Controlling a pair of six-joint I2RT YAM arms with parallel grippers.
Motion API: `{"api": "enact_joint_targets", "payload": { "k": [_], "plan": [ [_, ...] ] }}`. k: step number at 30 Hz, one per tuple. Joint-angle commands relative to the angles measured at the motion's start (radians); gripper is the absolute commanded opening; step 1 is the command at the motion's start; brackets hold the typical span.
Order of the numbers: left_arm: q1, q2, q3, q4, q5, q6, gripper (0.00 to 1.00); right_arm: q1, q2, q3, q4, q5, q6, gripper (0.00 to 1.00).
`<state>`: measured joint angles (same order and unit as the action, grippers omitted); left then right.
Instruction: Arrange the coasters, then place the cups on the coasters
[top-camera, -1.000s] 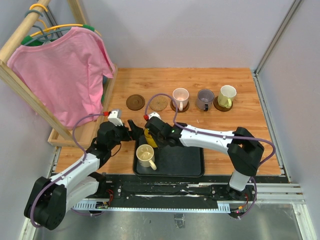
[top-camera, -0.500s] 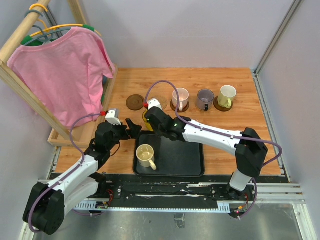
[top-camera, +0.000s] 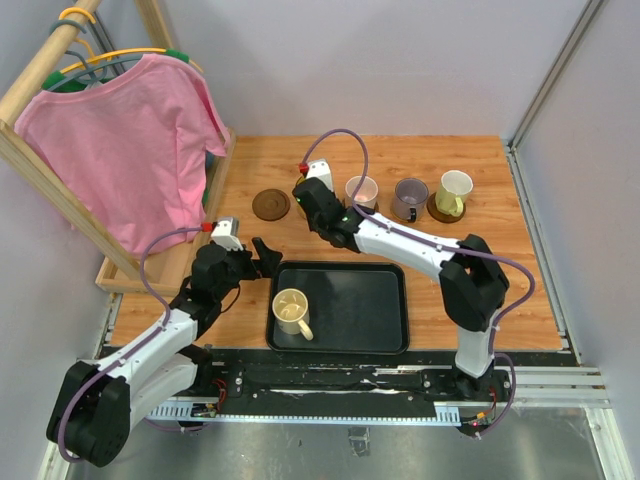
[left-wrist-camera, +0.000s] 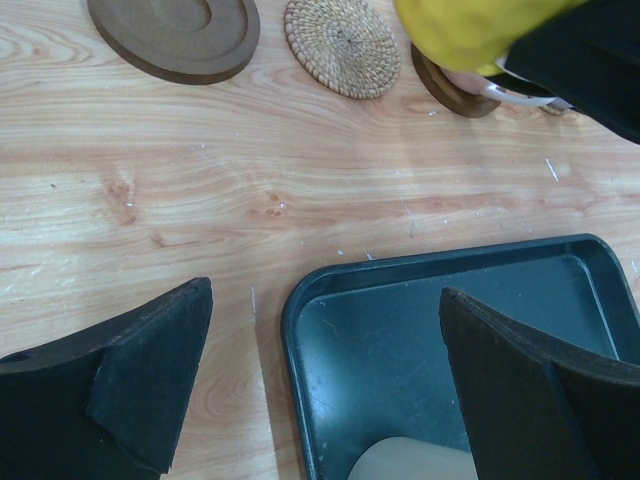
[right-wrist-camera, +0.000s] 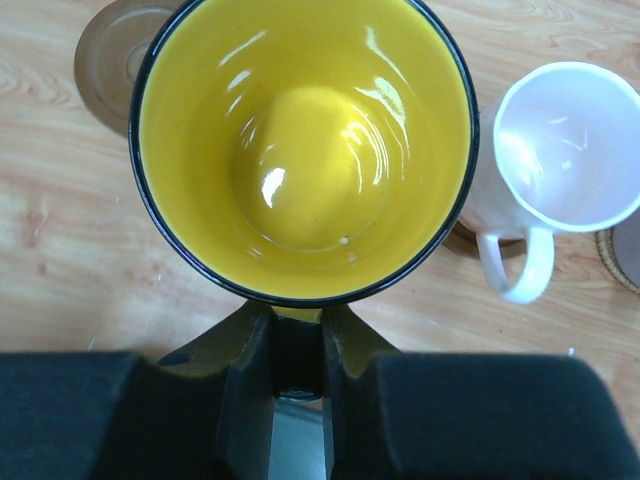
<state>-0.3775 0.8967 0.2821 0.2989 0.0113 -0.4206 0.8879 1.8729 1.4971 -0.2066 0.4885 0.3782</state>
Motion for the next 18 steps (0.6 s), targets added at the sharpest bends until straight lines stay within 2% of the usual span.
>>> {"api": "enact_joint_targets", "payload": {
  "k": [1,7,18],
  "plan": [
    [-0.009,0.010,0.006,0.020,-0.010,0.030,1.00,-0.012,0.074,0.123,0.098,0.106,0.020,0.01],
    [-0.010,0.022,0.008,0.018,-0.011,0.035,1.00,-0.048,0.173,0.210,0.110,0.110,0.035,0.01],
    [-0.010,0.051,0.009,0.021,-0.005,0.030,1.00,-0.121,0.235,0.272,0.069,0.042,0.087,0.01]
  ]
}}
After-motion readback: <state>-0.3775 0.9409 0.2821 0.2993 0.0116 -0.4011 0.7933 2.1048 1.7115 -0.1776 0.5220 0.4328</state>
